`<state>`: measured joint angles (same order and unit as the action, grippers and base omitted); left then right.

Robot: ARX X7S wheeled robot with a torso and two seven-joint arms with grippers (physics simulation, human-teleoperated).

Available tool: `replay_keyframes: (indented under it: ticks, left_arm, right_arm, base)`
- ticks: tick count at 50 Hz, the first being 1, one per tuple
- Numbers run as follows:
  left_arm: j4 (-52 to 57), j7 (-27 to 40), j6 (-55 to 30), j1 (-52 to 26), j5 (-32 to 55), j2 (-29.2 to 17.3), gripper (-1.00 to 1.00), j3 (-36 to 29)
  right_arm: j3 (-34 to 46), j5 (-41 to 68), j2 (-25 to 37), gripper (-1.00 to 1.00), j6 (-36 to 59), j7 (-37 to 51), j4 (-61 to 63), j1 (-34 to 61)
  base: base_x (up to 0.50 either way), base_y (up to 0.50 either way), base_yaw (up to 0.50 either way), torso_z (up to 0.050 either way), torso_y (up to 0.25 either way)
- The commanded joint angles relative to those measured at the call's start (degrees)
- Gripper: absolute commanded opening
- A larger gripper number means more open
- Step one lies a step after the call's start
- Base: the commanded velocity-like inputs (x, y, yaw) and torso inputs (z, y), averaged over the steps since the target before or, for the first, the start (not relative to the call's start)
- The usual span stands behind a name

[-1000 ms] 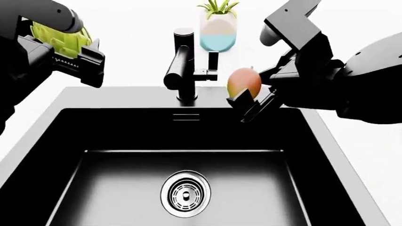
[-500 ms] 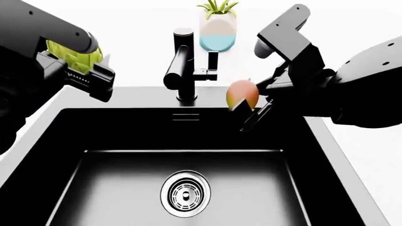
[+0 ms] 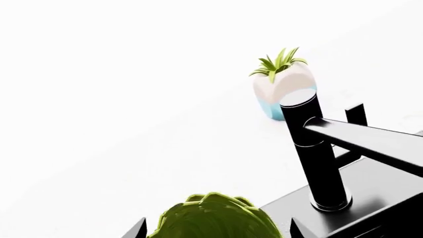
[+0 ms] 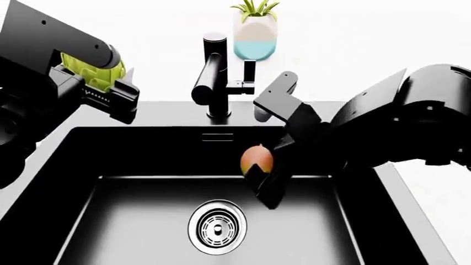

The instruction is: Pick up the fruits and vegetables and place them in the sink. Turn on the sink faucet to wash them. Then turn the sink off and put them in the tray.

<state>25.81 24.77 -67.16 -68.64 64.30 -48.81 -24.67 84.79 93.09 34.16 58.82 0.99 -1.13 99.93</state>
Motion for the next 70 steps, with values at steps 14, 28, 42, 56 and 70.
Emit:
replay_keyframes:
  ticks: [14, 28, 42, 56, 70]
  left_arm:
    - [0.4, 1.3, 0.7, 0.6, 0.7, 0.0, -1.00, 0.2]
    - [0.3, 1.3, 1.2, 1.2, 0.3, -0.2, -1.00, -0.1]
    - [0.3, 1.3, 1.5, 1.4, 0.3, -0.3, -1.00, -0.3]
    - [-0.2, 0.7, 2.4, 1.8, -0.5, -0.2, -1.00, -0.9]
    - [-0.3, 0.5, 2.8, 2.1, -0.6, -0.5, -1.00, -1.0]
  right_arm:
    - [6.3, -9.1, -9.9, -1.00, -3.0, -12.6, -11.8, -8.8]
    - [9.8, -11.0, -13.6, -1.00, -2.5, -19.3, -15.2, -12.5]
    - [10.5, -14.4, -18.2, -1.00, -7.0, -24.3, -22.3, -16.2]
    - [13.3, -19.4, -27.4, -1.00, -11.0, -33.2, -38.5, -19.7]
    - [14.8, -21.0, -29.8, 1.00, -10.0, -35.8, -43.5, -20.0]
  base:
    - [0.00, 0.00, 0.00, 0.000, 0.000]
    - [0.00, 0.00, 0.00, 0.000, 0.000]
    - [0.00, 0.00, 0.00, 0.000, 0.001]
    - [0.00, 0.00, 0.00, 0.000, 0.000]
    - [0.00, 0.00, 0.00, 0.000, 0.000]
